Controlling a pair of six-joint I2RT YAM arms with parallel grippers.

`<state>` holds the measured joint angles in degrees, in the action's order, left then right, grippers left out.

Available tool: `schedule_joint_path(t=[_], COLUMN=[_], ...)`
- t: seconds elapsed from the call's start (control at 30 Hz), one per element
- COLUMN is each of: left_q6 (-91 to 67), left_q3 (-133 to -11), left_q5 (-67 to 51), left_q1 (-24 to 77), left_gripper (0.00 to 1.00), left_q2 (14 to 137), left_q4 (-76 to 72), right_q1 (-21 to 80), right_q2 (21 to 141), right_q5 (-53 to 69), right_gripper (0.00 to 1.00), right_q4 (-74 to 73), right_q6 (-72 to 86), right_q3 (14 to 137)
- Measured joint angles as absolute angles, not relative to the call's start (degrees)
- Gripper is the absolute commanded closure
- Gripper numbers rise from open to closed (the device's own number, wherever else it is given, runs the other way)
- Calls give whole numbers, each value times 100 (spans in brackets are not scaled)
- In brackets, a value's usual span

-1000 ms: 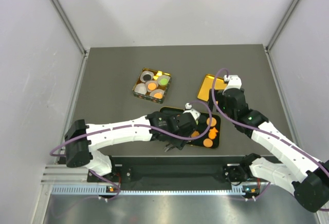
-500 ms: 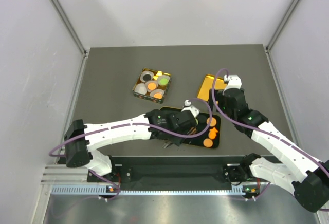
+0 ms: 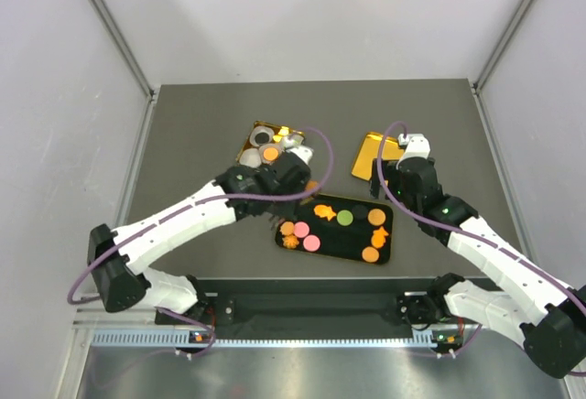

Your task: Pack the cookies

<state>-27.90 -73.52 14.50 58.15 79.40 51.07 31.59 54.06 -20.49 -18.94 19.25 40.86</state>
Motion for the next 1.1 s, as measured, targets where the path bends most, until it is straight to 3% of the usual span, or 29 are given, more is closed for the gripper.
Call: schedule_joint_path(t=[0.27, 0.47, 1.1], left_q6=[-2403, -2189, -1994], left_q3=[-7487, -7487, -7183], left_q5=[1721, 1745, 1369], left_q1=[4064, 3312, 2526], left_gripper=[68, 68, 67], left_q2=[7669, 7797, 8215], left_q4=[5078, 4947, 4327], right_q1=[3159, 3159, 3159], right_q2=[5406, 5404, 5400], right_q5=[-1966, -1922, -1813], right_gripper=[0, 0, 0], right_q4=[-1894, -1892, -1892], right_q6=[1927, 1927, 1927], right_q3=[4086, 4086, 4086])
